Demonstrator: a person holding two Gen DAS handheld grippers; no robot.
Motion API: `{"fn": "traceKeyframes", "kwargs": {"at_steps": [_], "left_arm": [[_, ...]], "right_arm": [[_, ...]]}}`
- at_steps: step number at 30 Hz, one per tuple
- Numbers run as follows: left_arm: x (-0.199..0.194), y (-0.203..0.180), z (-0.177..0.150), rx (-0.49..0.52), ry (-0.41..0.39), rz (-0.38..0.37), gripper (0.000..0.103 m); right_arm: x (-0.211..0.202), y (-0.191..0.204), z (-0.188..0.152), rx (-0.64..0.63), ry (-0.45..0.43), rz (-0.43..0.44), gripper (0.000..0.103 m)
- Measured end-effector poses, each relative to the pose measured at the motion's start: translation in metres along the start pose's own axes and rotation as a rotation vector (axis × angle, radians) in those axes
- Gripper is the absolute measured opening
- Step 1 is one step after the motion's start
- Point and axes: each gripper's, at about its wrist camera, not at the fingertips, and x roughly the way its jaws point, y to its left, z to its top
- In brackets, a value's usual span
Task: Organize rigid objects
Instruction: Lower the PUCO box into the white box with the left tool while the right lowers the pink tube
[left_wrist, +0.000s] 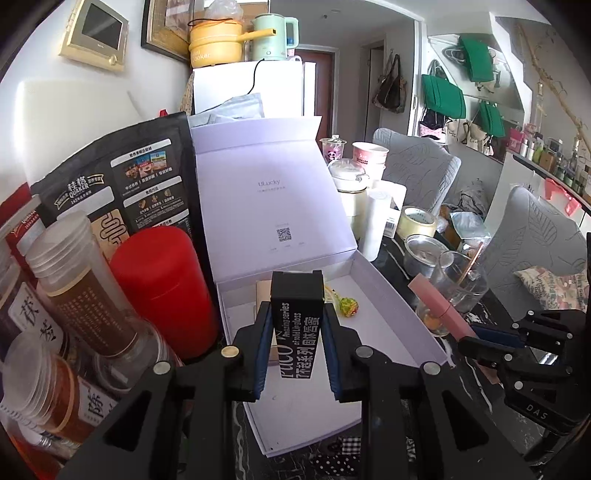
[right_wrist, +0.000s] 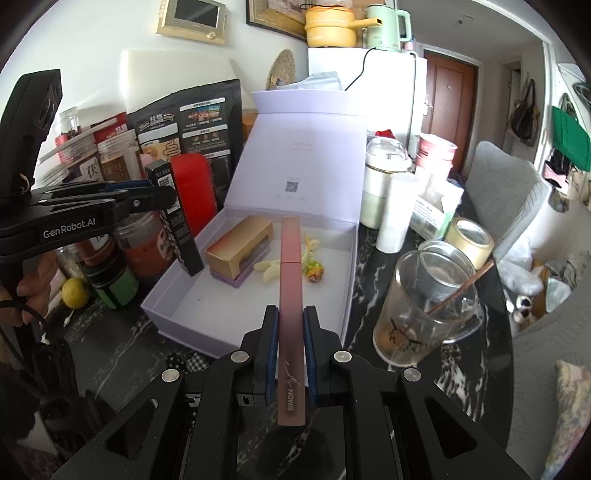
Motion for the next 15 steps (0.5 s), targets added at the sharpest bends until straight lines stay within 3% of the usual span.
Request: {"fn": "traceKeyframes", "kwargs": {"at_steps": [6, 11, 15], "left_arm": [[0.025, 0.005, 0.006, -0.001, 0.034, 0.006, 0.026], [0.044, 0.015, 0.011, -0.048, 0.090, -0.065, 0.026], [0.056, 0.016, 0.015, -0.033, 0.098, -0.012, 0.026]], "right_arm": [[0.016, -0.006, 0.007, 0.003, 0.011, 0.015, 0.013], [0.025, -0.010, 0.011, 0.017, 0.019, 0.043, 0.013], [0.032, -0.012, 0.012, 0.018, 0.023, 0.045, 0.013]]}}
